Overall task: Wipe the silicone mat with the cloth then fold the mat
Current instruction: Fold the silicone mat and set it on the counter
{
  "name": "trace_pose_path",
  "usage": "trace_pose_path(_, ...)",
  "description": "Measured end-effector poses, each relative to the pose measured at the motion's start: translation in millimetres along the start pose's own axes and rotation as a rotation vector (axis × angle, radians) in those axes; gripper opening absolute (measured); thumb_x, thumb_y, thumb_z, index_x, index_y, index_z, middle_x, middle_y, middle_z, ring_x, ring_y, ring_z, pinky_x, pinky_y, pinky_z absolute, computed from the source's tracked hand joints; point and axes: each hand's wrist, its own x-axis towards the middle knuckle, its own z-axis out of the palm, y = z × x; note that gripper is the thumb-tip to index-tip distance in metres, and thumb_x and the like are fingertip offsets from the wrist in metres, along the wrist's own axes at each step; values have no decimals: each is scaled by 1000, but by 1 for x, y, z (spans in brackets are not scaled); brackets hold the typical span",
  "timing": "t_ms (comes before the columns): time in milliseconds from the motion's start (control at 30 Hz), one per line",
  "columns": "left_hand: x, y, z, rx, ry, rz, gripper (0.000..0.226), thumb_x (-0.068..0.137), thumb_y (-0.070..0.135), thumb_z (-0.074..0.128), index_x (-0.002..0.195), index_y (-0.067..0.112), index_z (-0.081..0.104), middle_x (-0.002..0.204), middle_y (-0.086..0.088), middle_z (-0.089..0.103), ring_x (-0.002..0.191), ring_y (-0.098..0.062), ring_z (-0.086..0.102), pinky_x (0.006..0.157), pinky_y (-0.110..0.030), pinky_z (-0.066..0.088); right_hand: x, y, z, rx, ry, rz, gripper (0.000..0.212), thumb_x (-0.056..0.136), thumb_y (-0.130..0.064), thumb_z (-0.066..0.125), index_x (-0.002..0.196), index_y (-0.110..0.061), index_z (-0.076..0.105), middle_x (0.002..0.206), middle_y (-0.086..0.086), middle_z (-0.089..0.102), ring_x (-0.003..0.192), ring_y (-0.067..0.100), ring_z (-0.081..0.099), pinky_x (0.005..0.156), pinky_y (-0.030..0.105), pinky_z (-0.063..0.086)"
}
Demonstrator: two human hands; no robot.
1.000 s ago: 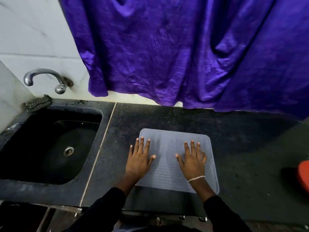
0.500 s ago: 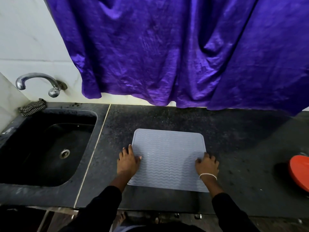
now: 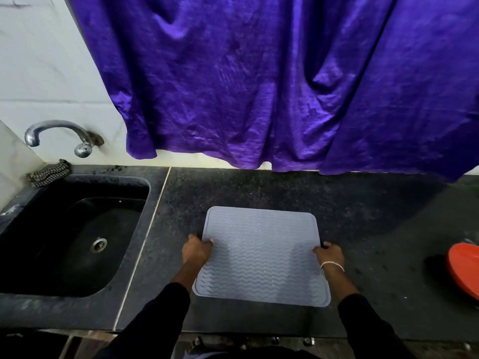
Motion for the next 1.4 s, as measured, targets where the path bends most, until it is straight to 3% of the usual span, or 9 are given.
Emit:
trace_pose_path(200, 3, -4, -3, -72, -71, -6, 35, 96, 23, 65, 119, -3, 60, 124, -25, 64, 118, -37, 60, 96, -39, 47, -3, -4, -1, 50, -7, -20, 25, 84, 2, 66, 107, 3, 75, 107, 27, 73, 103, 41, 68, 95, 45, 55)
trace_pose_path(500, 4, 5, -3, -154, -146, 41, 36, 97, 16, 61, 129, -1, 64, 128, -22, 65, 120, -36, 61, 101, -40, 49, -9, -25, -7, 53, -161, -116, 33, 84, 5, 60, 114, -5, 66, 103, 15, 70, 88, 29, 64, 88, 41, 55)
trace_pose_path(700, 7, 13, -7, -272, -178, 54, 28, 99, 8, 55, 121, -7, 66, 121, -26, 68, 116, -39, 64, 103, -51, 49, -19, -41, -7, 87, -196, -126, 36, 84, 2, 58, 115, -13, 67, 83, -4, 66, 73, 12, 62, 58, 24, 46)
trace_pose_path(900, 2, 29, -12, -322, -219, 87, 27, 101, 13, 55, 118, -3, 68, 116, -22, 71, 108, -36, 68, 100, -50, 52, -29, -61, -3, 152, -261, -131, 33, 82, -5, 63, 107, -26, 66, 92, -1, 72, 85, 20, 70, 70, 34, 57)
trace_pose_path(1033, -1, 40, -15, -346, -260, 106, 29, 102, 19, 55, 121, 2, 68, 117, -18, 71, 108, -34, 68, 101, -52, 52, -38, -73, 4, 143, -299, -188, 41, 81, 3, 61, 102, -33, 66, 89, -7, 70, 80, 15, 69, 57, 26, 51)
trace_pose_path(1100, -3, 45, -14, -373, -278, 116, 29, 102, 22, 56, 119, 4, 70, 115, -16, 73, 107, -33, 69, 101, -53, 52, -41, -77, 9, 136, -313, -213, 44, 81, 6, 61, 104, -31, 69, 88, 1, 75, 77, 16, 71, 58, 26, 53)
trace_pose_path(1233, -8, 56, -12, -373, -294, 137, 27, 101, 27, 57, 111, 7, 72, 108, -12, 74, 101, -30, 71, 97, -52, 55, -51, -83, 21, 102, -360, -282, 43, 82, 8, 62, 110, -23, 70, 92, 19, 77, 87, 31, 74, 84, 44, 61)
trace_pose_path(1300, -13, 62, -11, -366, -320, 145, 22, 100, 27, 57, 107, 11, 70, 107, -10, 74, 97, -29, 71, 90, -48, 58, -58, -86, 27, 93, -369, -321, 41, 82, 10, 62, 106, -21, 70, 98, 16, 77, 95, 32, 74, 91, 48, 59)
trace_pose_path(1400, -19, 71, -8, -310, -314, 186, 19, 96, 28, 61, 101, 11, 65, 100, -10, 73, 85, -25, 70, 65, -37, 58, -69, -89, 37, 35, -385, -366, 32, 83, 5, 65, 90, -24, 73, 98, 8, 78, 91, 24, 74, 81, 41, 61)
